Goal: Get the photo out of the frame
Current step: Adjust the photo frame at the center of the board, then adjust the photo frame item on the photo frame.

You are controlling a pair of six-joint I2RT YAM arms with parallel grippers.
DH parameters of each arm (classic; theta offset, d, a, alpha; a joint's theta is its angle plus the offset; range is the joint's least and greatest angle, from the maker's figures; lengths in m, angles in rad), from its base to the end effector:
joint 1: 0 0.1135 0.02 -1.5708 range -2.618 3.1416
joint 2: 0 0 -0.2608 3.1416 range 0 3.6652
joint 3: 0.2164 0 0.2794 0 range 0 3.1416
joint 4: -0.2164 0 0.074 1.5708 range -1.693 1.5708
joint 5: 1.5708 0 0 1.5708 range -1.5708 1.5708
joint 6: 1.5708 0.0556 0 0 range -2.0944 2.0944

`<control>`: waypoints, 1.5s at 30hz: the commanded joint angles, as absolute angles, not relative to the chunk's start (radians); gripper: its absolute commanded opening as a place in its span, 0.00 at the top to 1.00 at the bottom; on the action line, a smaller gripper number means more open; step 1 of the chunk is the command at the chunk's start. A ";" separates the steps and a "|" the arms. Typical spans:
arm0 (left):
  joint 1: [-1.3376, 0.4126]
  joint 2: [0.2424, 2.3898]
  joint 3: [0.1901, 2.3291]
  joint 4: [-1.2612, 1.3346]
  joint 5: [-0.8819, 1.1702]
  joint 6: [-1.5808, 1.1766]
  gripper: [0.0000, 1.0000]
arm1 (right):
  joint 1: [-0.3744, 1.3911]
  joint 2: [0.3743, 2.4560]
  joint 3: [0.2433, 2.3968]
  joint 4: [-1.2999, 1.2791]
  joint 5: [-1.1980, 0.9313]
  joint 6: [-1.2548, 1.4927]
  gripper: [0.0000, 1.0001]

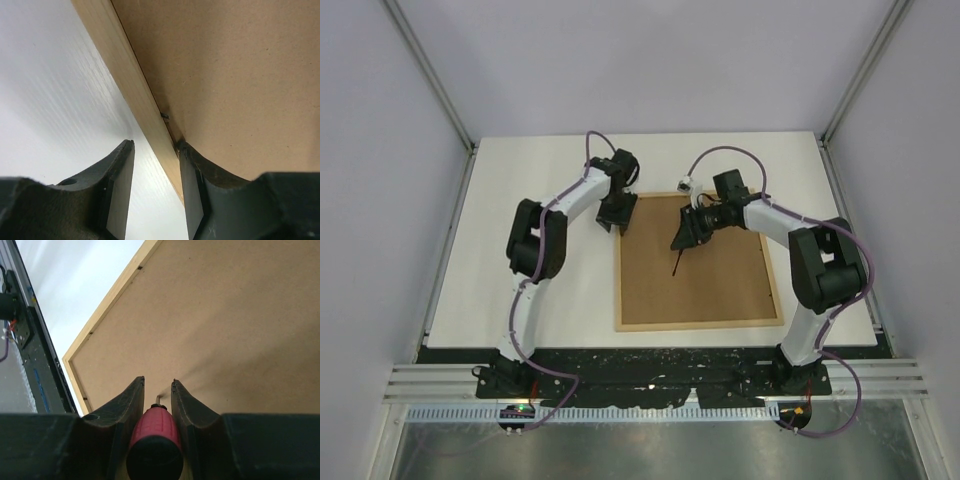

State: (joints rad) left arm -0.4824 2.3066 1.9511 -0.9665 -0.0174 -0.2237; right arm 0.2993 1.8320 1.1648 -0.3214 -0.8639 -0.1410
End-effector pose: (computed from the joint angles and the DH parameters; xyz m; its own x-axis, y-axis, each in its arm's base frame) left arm 0.4466 -0.2328 0.1425 -0.9393 0.2415 -0.2438 0.2581 0.9654 -0.0382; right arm 0.3692 0.1582 0.1518 -0.7072 -0.3137 -0.6337 -0.6973 0.4578 0.5515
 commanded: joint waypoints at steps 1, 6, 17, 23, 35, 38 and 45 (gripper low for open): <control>-0.492 2.273 1.885 -1.008 -0.009 -0.192 0.56 | 0.382 1.769 1.115 -0.537 -0.824 -0.301 0.92; -0.494 2.238 1.842 -0.999 -0.005 -0.187 0.56 | 0.455 1.750 1.078 -0.601 -0.828 -0.318 0.92; -0.489 2.279 1.993 -1.019 0.035 -0.209 0.53 | 0.463 1.732 1.078 -0.592 -0.839 -0.311 0.92; -0.483 2.290 2.028 -1.022 0.020 -0.203 0.53 | 0.462 1.744 1.072 -0.583 -0.851 -0.311 0.92; -0.486 2.316 1.985 -1.040 -0.034 -0.199 0.54 | 0.462 1.733 1.074 -0.568 -0.861 -0.298 0.92; -0.485 2.319 1.997 -1.045 -0.032 -0.196 0.54 | 0.463 1.733 1.080 -0.565 -0.865 -0.290 0.92; -0.486 2.330 2.011 -1.063 -0.038 -0.201 0.64 | 0.463 1.727 1.078 -0.563 -0.865 -0.288 0.92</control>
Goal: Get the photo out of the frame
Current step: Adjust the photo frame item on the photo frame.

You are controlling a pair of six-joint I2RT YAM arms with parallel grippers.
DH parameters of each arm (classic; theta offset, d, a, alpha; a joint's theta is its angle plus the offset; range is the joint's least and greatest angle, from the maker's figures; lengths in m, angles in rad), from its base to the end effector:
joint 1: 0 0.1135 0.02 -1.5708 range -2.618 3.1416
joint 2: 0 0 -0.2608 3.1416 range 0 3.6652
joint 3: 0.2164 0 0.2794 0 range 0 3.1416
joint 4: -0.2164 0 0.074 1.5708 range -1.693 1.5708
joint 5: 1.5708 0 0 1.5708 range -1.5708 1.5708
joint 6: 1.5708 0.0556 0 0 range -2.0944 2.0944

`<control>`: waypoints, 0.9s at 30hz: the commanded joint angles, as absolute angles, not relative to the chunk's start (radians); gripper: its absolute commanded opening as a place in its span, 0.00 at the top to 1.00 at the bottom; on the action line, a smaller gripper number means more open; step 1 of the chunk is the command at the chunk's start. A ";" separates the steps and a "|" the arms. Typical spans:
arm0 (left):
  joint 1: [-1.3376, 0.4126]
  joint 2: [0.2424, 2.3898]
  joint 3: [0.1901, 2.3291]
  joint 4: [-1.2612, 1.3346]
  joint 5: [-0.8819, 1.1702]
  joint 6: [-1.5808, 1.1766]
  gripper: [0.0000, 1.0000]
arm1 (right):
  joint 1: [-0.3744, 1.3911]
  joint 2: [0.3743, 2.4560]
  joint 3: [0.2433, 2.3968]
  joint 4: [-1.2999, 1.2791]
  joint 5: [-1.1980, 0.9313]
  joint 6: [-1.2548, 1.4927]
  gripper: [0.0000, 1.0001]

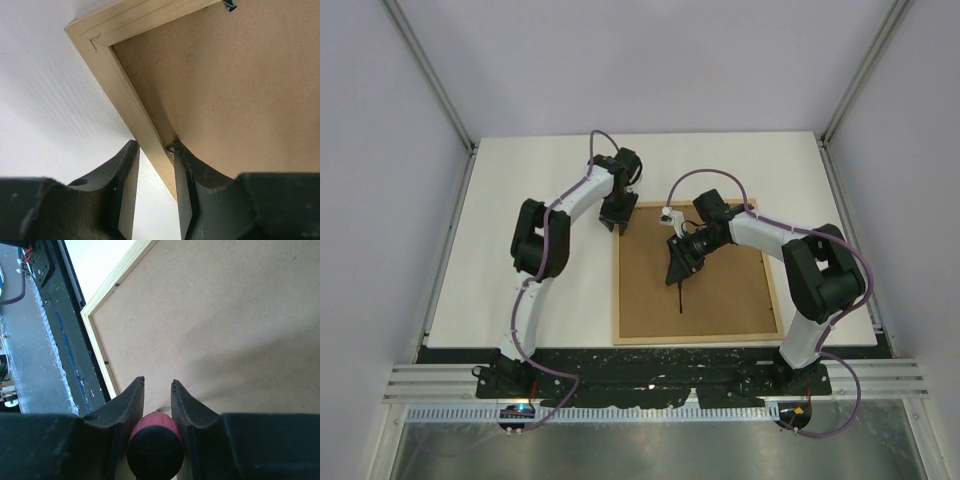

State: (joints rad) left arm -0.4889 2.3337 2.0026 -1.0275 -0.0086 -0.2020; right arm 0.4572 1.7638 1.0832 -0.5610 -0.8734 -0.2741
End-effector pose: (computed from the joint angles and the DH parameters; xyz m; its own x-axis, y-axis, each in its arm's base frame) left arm 0.4461 -0.2368 0.1433 -0.9394 0.2725 -0.2080 0.2854 0.9578 -0.0340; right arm 0.3000 0.1951 0.1406 -0.6805 -0.5285 -0.5076 -0.7168 0.3364 0.6108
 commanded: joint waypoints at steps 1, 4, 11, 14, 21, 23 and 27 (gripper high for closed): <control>-0.486 2.329 2.003 -1.063 -0.035 -0.201 0.66 | 0.463 1.727 1.078 -0.564 -0.867 -0.288 0.92; -0.486 2.329 1.994 -1.063 -0.028 -0.206 0.69 | 0.463 1.727 1.078 -0.564 -0.871 -0.287 0.92; -0.480 2.322 1.979 -1.055 -0.012 -0.199 1.00 | 0.463 1.727 1.075 -0.563 -0.870 -0.287 0.92; -0.456 2.298 1.934 -1.023 0.044 -0.219 1.00 | 0.462 1.729 1.072 -0.565 -0.865 -0.291 0.92; -0.396 2.235 1.875 -0.959 0.175 -0.241 1.00 | 0.462 1.752 1.080 -0.563 -0.854 -0.293 0.92; -0.380 2.223 1.862 -0.947 0.198 -0.244 1.00 | 0.459 1.755 1.086 -0.561 -0.854 -0.290 0.92; -0.371 2.215 1.830 -0.940 0.201 -0.236 1.00 | 0.446 1.761 1.097 -0.568 -0.859 -0.284 0.92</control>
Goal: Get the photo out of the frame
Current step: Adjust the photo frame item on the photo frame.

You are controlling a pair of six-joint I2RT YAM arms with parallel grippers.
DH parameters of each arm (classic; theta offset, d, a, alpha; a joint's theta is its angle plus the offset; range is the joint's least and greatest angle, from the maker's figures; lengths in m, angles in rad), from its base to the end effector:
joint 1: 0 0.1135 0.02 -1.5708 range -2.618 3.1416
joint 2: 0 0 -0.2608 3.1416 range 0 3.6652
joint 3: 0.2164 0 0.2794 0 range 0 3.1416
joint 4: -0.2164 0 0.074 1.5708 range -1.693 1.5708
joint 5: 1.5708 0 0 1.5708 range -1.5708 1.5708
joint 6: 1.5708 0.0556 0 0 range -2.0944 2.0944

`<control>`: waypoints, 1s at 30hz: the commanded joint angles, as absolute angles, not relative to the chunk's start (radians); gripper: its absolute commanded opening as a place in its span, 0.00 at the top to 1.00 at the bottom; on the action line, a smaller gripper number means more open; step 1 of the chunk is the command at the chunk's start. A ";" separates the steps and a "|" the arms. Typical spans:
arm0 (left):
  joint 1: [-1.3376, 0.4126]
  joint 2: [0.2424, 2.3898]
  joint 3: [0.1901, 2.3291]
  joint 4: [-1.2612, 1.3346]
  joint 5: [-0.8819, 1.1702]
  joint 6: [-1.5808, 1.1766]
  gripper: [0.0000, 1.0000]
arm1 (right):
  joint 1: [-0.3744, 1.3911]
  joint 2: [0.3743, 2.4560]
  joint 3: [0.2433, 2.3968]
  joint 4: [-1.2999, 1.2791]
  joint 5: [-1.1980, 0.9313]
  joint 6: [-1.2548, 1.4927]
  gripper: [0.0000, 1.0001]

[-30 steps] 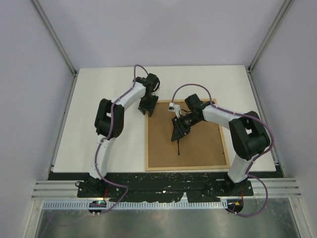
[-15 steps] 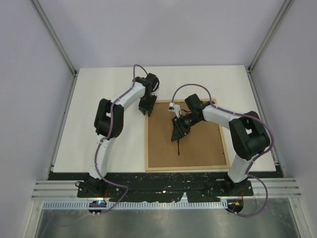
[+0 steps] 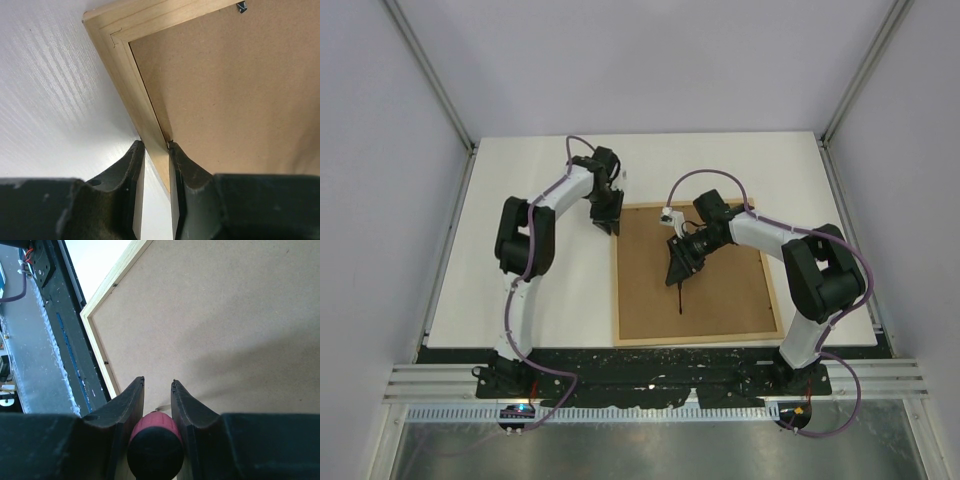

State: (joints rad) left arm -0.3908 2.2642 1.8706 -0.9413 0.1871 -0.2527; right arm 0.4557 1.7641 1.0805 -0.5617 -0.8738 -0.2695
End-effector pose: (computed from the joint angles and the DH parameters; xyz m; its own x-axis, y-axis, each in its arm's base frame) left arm 0.4508 -0.1969 0.1398 -0.9741 0.1356 -0.1811 0.1766 0.9562 -0.2336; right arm 0.2997 0.1944 0.1397 -0.6863 -0.5267 -0.5017 -0.7111 0.3406 0.6151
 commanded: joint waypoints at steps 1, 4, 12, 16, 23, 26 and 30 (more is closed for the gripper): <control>-0.370 2.212 1.812 -0.927 0.218 -0.236 1.00 | 0.445 1.764 1.097 -0.566 -0.859 -0.285 0.92; -0.370 2.183 1.746 -0.861 0.250 -0.239 1.00 | 0.437 1.770 1.104 -0.577 -0.862 -0.294 0.92; -0.327 2.106 1.718 -0.812 0.340 -0.278 0.67 | 0.371 1.738 1.216 -0.649 -0.842 -0.311 0.92; -0.305 2.040 1.752 -0.795 0.347 -0.236 0.48 | 0.324 1.681 1.267 -0.722 -0.789 -0.331 0.92; -0.317 2.192 2.170 -1.035 0.287 -0.011 0.34 | 0.198 1.631 1.217 -0.782 -0.635 -0.334 0.92; -0.337 2.290 2.351 -1.150 0.169 0.081 0.32 | 0.164 1.617 1.215 -0.805 -0.565 -0.322 0.92; -0.380 2.286 2.295 -1.070 -0.085 0.191 0.23 | 0.161 1.586 1.302 -0.946 -0.393 -0.363 0.92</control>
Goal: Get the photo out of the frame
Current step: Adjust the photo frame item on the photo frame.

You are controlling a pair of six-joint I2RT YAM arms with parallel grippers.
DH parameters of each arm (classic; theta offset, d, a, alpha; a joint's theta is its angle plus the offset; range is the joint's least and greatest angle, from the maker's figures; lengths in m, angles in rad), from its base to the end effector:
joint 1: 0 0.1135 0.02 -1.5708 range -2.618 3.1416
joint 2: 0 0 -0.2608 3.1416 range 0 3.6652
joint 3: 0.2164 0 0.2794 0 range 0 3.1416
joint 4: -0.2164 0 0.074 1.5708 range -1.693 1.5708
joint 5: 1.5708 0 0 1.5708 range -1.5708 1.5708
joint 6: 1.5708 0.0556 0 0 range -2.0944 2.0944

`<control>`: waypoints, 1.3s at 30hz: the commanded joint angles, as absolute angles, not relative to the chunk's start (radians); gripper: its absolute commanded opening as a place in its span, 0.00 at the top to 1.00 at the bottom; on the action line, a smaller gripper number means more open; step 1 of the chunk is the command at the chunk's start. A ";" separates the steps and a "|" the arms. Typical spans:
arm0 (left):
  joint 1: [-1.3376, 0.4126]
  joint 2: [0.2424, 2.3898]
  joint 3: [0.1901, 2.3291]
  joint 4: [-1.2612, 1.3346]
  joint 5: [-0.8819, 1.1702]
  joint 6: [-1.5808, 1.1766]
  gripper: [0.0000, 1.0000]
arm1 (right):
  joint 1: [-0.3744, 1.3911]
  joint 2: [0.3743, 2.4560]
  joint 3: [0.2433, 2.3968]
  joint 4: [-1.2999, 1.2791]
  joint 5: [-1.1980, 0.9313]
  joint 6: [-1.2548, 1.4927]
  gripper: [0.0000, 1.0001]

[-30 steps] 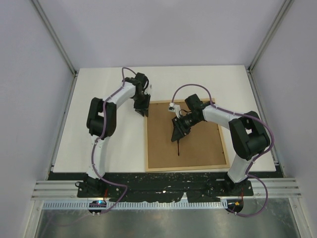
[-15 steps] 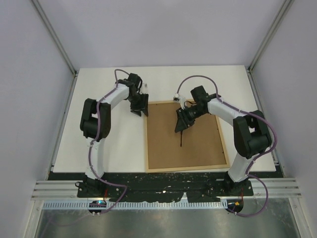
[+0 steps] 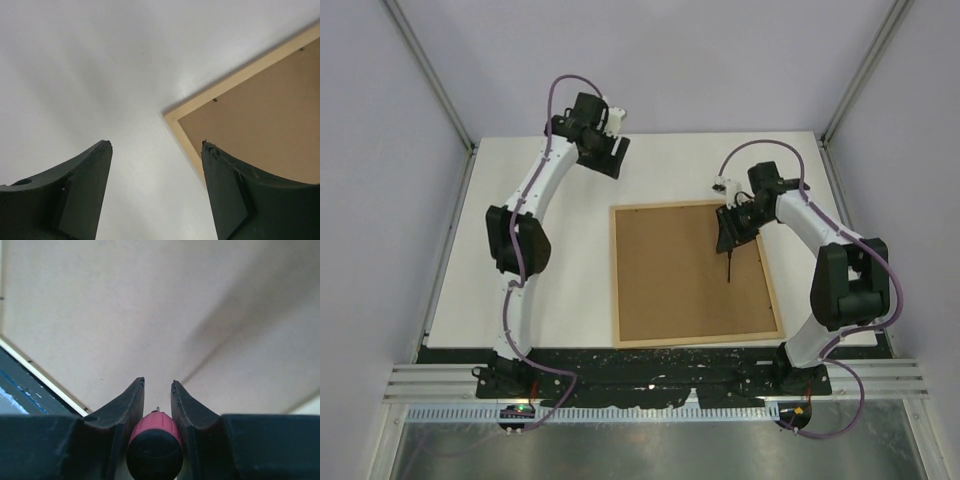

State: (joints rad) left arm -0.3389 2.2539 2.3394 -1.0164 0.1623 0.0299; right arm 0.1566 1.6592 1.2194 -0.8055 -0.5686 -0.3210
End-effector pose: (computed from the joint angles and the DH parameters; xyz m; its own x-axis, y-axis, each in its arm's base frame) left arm 0.4953 -0.1841 0.2955 -0.7437 0.2934 -0.6007 0.4415 0.8903 -0.1117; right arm 0.3451 0.0848 0.1969 -0.7930 -0.3944 -0.4644 -0.5814 0.7177 0.3832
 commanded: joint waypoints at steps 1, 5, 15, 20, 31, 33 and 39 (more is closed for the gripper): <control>-0.394 2.278 2.266 -1.030 -0.127 0.218 0.20 | 0.160 1.582 1.360 -0.969 -0.364 -0.374 0.92; -0.433 2.295 2.247 -0.966 -0.268 0.282 0.16 | 0.161 1.583 1.509 -1.100 -0.184 -0.434 0.92; -0.512 2.330 2.263 -0.930 -0.353 0.371 0.14 | 0.167 1.680 1.284 -1.019 0.394 -0.574 0.92; -0.537 2.353 2.270 -0.905 -0.363 0.411 0.12 | 0.172 1.730 1.235 -0.989 0.414 -0.571 0.92; -0.566 2.401 2.260 -0.911 -0.376 0.480 0.10 | 0.258 1.844 1.210 -0.960 0.379 -0.526 0.92; -0.571 2.390 2.224 -0.910 -0.374 0.486 0.10 | 0.276 1.855 1.207 -0.951 0.374 -0.515 0.92; -0.571 2.335 2.083 -0.885 -0.376 0.489 0.10 | 0.313 1.867 1.200 -0.940 0.325 -0.492 0.92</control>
